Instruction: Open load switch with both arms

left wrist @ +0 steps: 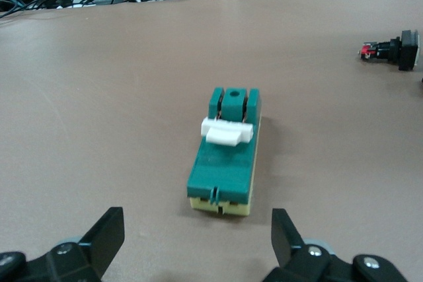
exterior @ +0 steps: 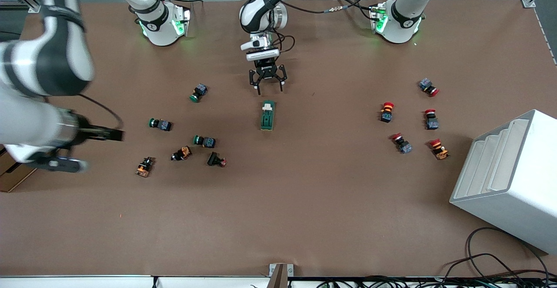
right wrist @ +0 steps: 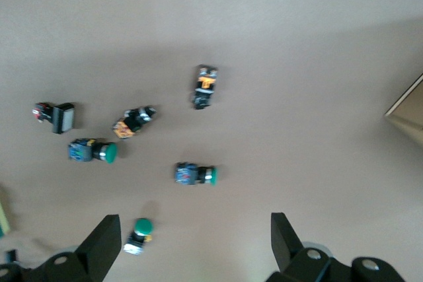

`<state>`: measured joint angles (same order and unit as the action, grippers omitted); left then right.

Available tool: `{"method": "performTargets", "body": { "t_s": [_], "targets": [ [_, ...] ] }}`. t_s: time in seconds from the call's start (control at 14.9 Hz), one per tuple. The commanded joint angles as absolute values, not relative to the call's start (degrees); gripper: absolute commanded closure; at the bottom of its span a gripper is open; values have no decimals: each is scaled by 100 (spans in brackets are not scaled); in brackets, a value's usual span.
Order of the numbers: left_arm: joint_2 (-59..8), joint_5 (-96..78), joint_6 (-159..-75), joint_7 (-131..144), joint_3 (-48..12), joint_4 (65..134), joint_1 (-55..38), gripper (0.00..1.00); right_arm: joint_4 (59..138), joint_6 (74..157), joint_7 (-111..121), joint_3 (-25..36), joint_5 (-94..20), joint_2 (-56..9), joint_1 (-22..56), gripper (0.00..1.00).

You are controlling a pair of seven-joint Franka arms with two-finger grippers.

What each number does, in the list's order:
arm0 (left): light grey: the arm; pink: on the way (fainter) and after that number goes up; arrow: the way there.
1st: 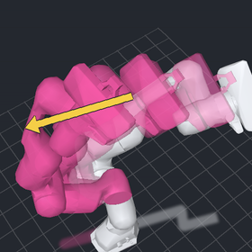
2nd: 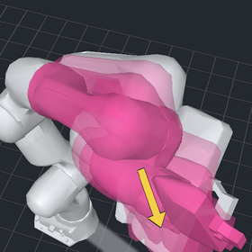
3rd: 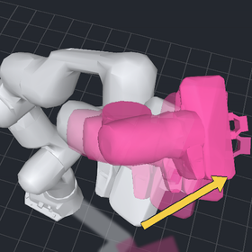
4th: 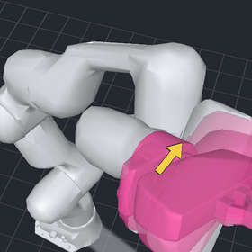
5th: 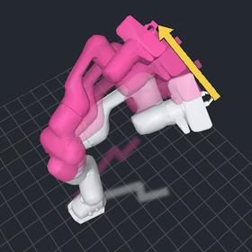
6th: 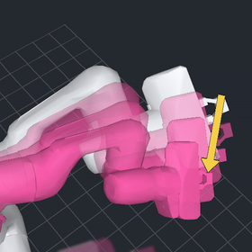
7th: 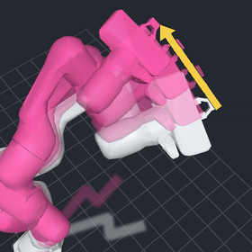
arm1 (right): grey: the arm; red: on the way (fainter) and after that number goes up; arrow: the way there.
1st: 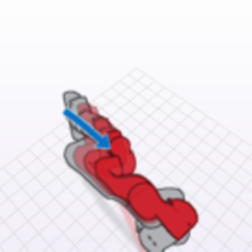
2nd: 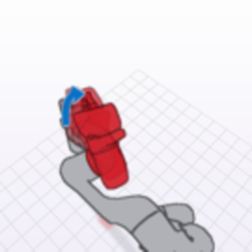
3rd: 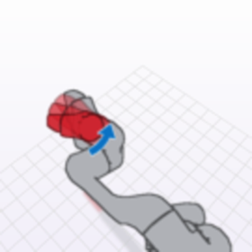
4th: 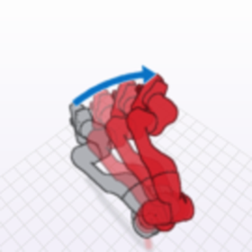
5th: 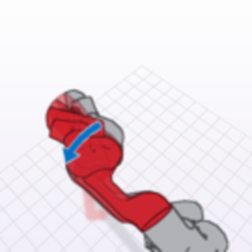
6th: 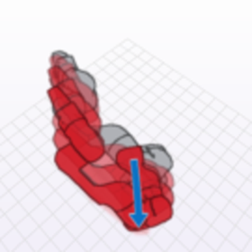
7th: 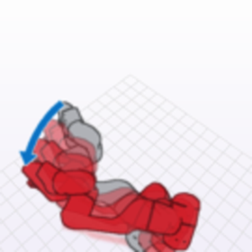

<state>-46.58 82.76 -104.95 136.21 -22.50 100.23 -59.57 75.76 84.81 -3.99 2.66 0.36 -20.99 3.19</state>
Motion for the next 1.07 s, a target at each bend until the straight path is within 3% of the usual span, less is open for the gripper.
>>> {"method": "performTargets", "body": {
  "t_s": [0.0,0.27,0.54,1.01],
  "targets": [
    [-4448,7806,-10564,13054,-2303,9775,-5845,1,7761,8517,403,123,167,-1828,-244,0],
    [-4167,6438,-10530,11720,-2303,8870,-5626,1,7613,8272,475,114,176,-1705,-536,0],
    [-3535,4749,-10512,10680,-2241,8737,-5169,1,7023,7849,422,97,132,-1740,-563,0],
    [-2813,3403,-10329,8793,-2250,8244,-3001,0,7075,7243,-155,0,9,-1240,-317,0]
  ]
}}
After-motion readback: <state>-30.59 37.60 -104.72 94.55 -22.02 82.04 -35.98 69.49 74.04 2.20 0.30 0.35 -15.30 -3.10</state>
